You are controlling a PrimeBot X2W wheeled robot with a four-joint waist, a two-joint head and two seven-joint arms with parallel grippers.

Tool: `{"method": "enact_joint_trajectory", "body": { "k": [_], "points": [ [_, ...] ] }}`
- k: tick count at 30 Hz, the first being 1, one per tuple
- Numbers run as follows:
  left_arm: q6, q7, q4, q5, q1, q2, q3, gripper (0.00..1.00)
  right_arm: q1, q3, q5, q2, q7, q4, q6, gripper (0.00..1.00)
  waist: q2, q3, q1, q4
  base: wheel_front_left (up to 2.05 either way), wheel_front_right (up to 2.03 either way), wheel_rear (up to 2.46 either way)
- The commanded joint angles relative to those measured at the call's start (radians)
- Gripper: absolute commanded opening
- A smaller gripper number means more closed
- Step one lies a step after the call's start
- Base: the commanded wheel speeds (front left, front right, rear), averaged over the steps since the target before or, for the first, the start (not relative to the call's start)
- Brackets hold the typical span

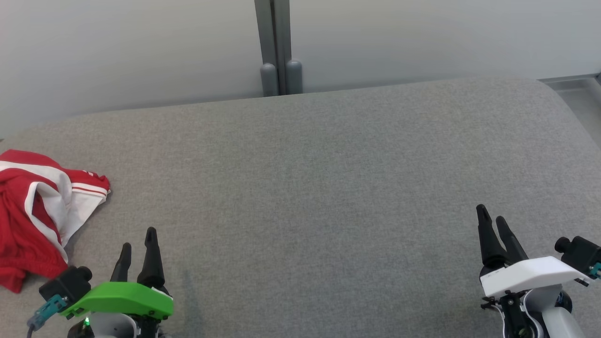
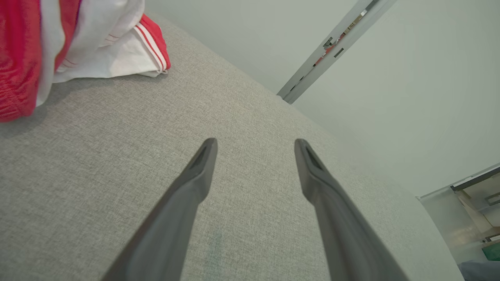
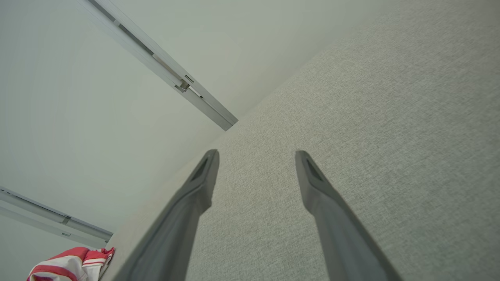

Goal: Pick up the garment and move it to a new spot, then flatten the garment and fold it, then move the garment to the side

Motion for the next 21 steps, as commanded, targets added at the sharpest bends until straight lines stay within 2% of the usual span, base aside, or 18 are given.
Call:
{"method": "enact_joint_trajectory", "body": {
  "k": [1,21],
  "points": [
    [0.007,-0.012,-0.013,0.045,-0.025,0.016,-0.008,1.00,-0.017,-0.002,-0.041,-0.003,-0.012,-0.008,0.000,1.00,0.0000,-0.001,0.0000,0.000,0.00,0.00,0.00],
    [0.068,-0.069,-0.008,0.284,-0.007,0.050,-0.084,1.00,-0.011,-0.006,-0.322,-0.004,-0.070,0.011,0.000,1.00,0.0000,-0.003,0.0000,-0.005,0.00,0.00,0.00]
  ]
}}
